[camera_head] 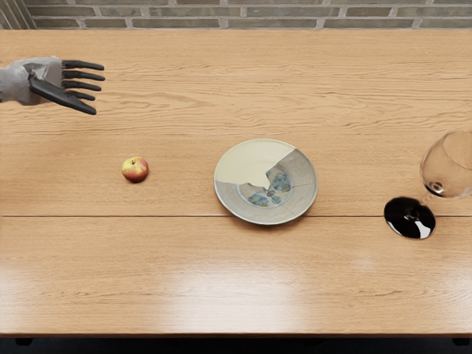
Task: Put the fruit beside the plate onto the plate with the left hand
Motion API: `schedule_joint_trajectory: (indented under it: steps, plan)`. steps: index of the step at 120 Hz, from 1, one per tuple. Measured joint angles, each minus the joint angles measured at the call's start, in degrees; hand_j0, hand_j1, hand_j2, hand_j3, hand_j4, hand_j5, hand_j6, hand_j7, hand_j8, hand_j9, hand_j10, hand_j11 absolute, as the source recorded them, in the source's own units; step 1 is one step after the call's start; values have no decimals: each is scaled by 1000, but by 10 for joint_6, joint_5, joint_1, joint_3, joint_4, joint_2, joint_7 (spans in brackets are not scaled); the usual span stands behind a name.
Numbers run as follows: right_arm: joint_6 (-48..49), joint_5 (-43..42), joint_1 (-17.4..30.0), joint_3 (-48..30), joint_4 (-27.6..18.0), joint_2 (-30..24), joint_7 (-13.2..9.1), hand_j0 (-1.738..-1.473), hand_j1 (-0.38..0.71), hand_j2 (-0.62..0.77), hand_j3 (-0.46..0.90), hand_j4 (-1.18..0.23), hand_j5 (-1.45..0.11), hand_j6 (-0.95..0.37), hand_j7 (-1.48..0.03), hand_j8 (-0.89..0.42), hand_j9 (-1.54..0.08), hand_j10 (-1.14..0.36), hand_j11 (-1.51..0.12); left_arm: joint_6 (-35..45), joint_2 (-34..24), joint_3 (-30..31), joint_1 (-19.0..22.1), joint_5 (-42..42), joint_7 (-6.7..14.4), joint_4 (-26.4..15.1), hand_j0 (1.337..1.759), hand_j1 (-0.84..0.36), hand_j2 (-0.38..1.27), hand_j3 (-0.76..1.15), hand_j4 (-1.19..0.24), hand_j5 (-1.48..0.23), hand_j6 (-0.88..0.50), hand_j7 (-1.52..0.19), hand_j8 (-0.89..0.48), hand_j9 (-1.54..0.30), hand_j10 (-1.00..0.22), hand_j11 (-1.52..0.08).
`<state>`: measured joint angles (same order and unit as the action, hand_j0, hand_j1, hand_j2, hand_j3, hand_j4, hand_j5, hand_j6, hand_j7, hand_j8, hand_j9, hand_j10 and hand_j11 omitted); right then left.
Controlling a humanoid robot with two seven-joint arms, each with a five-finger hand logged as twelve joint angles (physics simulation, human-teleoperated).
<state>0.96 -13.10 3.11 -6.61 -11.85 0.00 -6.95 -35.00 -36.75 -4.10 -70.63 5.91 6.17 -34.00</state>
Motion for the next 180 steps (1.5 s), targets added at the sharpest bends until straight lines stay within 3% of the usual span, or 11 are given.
schedule_joint_trajectory:
  steps: [14,22,37,60,72,85,93,102,118,145,180]
  plan:
    - [0,0,0,1,0,0,0,-1658,-310,-7,0,-33,-43,-33,-43,-33,-43,-33,-43,0,-2,0,-4,11,1,-3,1658,54,50,0,-248,-321,-248,-321,-247,-321,-247,-321]
    - [0,0,1,1,0,0,0,-1658,-310,-7,0,-33,-43,-33,-43,-33,-43,-33,-43,0,-6,0,-31,44,4,-4,1658,54,51,0,-248,-321,-248,-321,-247,-321,-247,-321]
    - [0,0,2,1,1,0,-1,-1658,-310,-7,0,-33,-43,-33,-43,-33,-43,-33,-43,0,-5,0,-95,182,48,-35,1658,54,51,0,-248,-321,-248,-321,-248,-321,-247,-321]
    - [0,0,2,1,1,0,-1,-1658,-310,-7,0,-33,-43,-33,-43,-33,-43,-33,-43,0,-4,0,-128,312,83,-108,1658,54,50,0,-249,-321,-249,-321,-249,-321,-248,-321]
    - [0,0,2,1,0,0,-1,-1658,-310,-7,0,-33,-43,-33,-43,-33,-43,-33,-43,0,-45,33,-147,334,98,-179,1658,54,50,0,-249,-322,-250,-321,-249,-321,-249,-321]
    - [0,0,2,1,1,0,-1,-1658,-310,-7,0,-33,-43,-33,-43,-33,-43,-33,-43,0,-79,136,-224,340,105,-315,1658,54,51,0,-250,-322,-250,-322,-250,-321,-249,-321]
    - [0,0,2,1,1,0,-1,-1658,-310,-7,0,-33,-43,-33,-43,-33,-43,-33,-43,10,-77,197,-248,341,107,-385,1658,53,51,0,-250,-322,-250,-322,-250,-322,-249,-322]
    - [0,0,2,1,1,0,-1,-1658,-310,-7,0,-33,-43,-33,-43,-33,-43,-33,-43,43,-67,262,-285,342,108,-432,1658,53,50,0,-250,-322,-250,-322,-250,-322,-249,-322]
    - [0,0,2,1,1,0,-1,-1658,-310,-7,0,-33,-43,-33,-43,-33,-43,-33,-43,133,-61,327,-299,342,108,-486,1658,52,51,0,-250,-323,-251,-323,-251,-323,-250,-323]
    - [0,0,2,1,1,0,-1,-1658,-310,-7,0,-33,-43,-33,-43,-33,-43,-33,-43,243,-35,360,-301,345,108,-523,1658,51,51,0,-251,-324,-252,-324,-252,-324,-251,-324]
    - [0,0,2,1,1,0,-1,-1658,-310,-7,0,-33,-43,-33,-43,-33,-43,-33,-43,358,22,415,-293,361,108,-507,1658,36,53,0,-263,-341,-264,-341,-264,-340,-263,-340]
